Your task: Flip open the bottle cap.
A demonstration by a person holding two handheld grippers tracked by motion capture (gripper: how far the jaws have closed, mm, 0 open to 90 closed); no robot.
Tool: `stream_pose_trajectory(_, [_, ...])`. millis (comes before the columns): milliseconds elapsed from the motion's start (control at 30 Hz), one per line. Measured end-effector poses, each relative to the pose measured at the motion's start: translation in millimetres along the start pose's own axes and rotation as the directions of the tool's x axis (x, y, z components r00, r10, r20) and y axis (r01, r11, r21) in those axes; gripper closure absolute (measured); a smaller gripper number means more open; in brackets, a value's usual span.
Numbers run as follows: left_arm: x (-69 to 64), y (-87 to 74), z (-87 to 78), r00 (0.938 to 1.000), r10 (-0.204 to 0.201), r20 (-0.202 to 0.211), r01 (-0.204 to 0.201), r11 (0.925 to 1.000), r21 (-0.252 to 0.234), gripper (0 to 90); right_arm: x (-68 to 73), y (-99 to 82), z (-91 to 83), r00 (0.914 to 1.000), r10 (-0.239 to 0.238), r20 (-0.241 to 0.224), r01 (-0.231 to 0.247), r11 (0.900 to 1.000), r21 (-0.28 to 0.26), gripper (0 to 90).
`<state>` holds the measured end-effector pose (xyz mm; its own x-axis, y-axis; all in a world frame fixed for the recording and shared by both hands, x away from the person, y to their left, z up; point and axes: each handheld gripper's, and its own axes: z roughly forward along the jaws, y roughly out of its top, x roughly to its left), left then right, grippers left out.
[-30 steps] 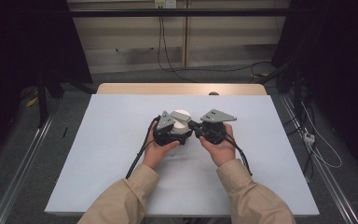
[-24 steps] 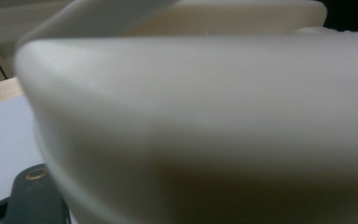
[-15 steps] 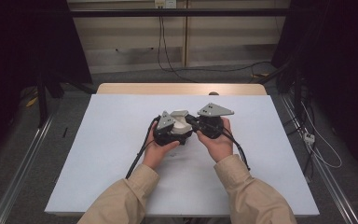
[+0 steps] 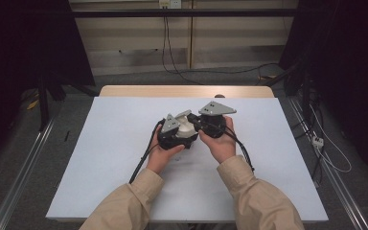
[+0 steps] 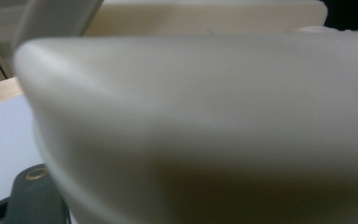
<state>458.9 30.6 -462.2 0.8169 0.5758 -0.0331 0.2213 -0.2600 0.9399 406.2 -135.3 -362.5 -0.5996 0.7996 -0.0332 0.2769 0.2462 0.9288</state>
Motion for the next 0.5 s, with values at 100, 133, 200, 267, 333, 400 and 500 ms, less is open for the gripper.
stream_pose_trajectory(100, [0.0, 0.0, 0.0, 1.0000, 0.000, 0.000, 0.000, 1.0000, 0.001, 18.5, 0.4, 1.4, 2.1, 1.0000, -0.005, -0.001, 0.005, 1.0000, 0.001, 90.0])
stream_pose_trajectory(133, [0.0, 0.0, 0.0, 1.0000, 0.000, 0.000, 0.000, 1.0000, 0.000, 18.5, 0.8, 1.8, 2.9, 1.0000, -0.006, -0.002, 0.006, 1.0000, 0.002, 90.0])
stream_pose_trajectory(200, [-0.1, 0.0, 0.1, 1.0000, -0.003, -0.001, 0.003, 1.0000, 0.000, 18.5, 1.2, 2.6, 4.0, 1.0000, -0.007, 0.002, 0.007, 1.0000, 0.001, 90.0])
stream_pose_trajectory(267, [-0.1, 0.0, 0.1, 1.0000, -0.003, -0.001, 0.003, 1.0000, 0.000, 18.5, 1.1, 3.5, 5.5, 1.0000, -0.007, -0.001, 0.007, 1.0000, 0.000, 90.0])
stream_pose_trajectory(333, [-0.1, 0.0, 0.1, 1.0000, -0.003, 0.000, 0.003, 1.0000, 0.000, 18.5, 1.1, 4.1, 6.8, 1.0000, -0.008, -0.002, 0.008, 1.0000, -0.002, 90.0])
stream_pose_trajectory(400, [-0.2, -0.1, 0.2, 1.0000, -0.005, 0.001, 0.005, 1.0000, -0.001, 18.5, 1.2, 4.9, 8.3, 0.9999, -0.010, -0.002, 0.010, 0.9999, 0.001, 90.0])
stream_pose_trajectory(500, [0.0, 0.0, -0.2, 1.0000, 0.000, -0.009, 0.000, 1.0000, 0.000, 18.5, 1.9, 5.9, 10.9, 0.9999, -0.010, -0.003, 0.010, 0.9999, -0.002, 90.0])
